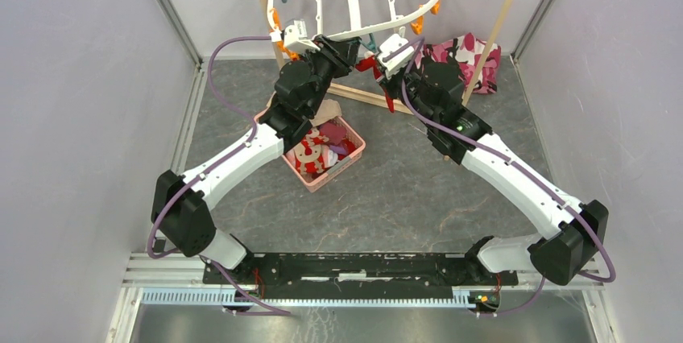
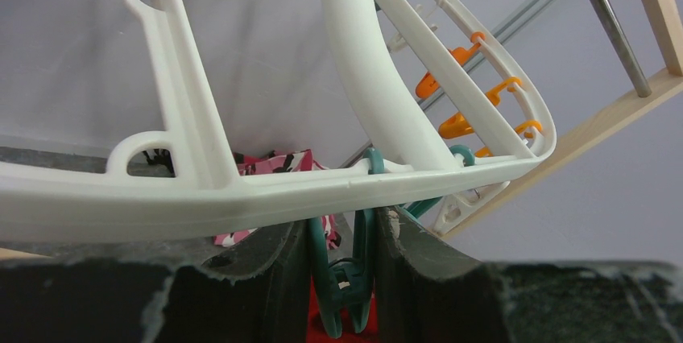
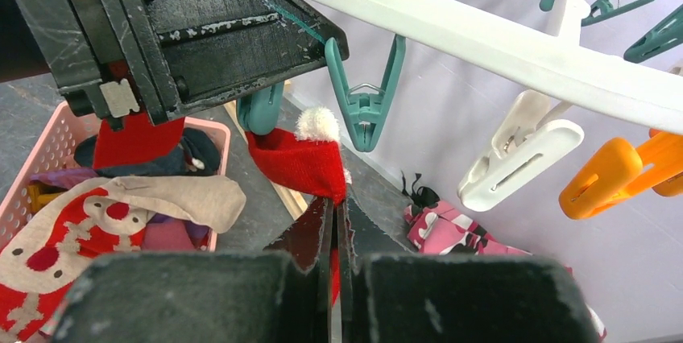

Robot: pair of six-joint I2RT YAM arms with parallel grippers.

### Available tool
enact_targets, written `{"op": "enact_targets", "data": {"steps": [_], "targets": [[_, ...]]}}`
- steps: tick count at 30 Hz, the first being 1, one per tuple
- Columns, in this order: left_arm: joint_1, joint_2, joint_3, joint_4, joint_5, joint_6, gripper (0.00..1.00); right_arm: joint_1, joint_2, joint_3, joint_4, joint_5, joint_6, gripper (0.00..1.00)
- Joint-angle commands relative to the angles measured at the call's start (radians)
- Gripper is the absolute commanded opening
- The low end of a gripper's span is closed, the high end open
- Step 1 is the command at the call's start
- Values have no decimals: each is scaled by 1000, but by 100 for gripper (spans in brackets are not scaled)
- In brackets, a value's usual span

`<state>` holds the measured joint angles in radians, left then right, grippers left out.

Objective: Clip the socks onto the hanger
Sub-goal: Clamp the sock onto the hanger.

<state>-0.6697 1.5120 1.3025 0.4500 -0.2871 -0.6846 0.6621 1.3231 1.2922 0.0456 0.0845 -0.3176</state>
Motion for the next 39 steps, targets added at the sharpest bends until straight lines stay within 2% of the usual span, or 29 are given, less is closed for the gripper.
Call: {"op": "enact_targets", "data": {"steps": [1,6,10,14,17,20,26,30,33,39], "targets": [[-2,-12,34,0,-30,-33,9,4,-16,0,33,17,-21,0],[-2,-21,32,-1,-30,-27,9,4,-44,-63,-6,-153,-175,0],[-2,-26,21,-2,-29,-37,9,4,-68,-136,47,-147,-240,0],[-2,-31,10,1,-30,-45,9,4,-85,-175,16,-194,-361,0],[-2,-22,18,-7,-32,-61,9,4,-97,-189,-67,-221,-445,0],[-2,-10,18,-7,-25,-72,9,3,-66,-126,-221,-198,-480,0],[-2,11,21,-31,-35,-106,9,2,-62,-40,-367,-186,-616,0],[-1,20,10,-30,-27,-144,9,3,-123,-133,-214,-194,-662,0],[-1,17,12,-39,-38,-146,9,4,-167,-206,-91,-202,-628,0],[-1,-7,-12,-23,-41,-161,9,3,-183,-257,50,-126,-601,0]]}}
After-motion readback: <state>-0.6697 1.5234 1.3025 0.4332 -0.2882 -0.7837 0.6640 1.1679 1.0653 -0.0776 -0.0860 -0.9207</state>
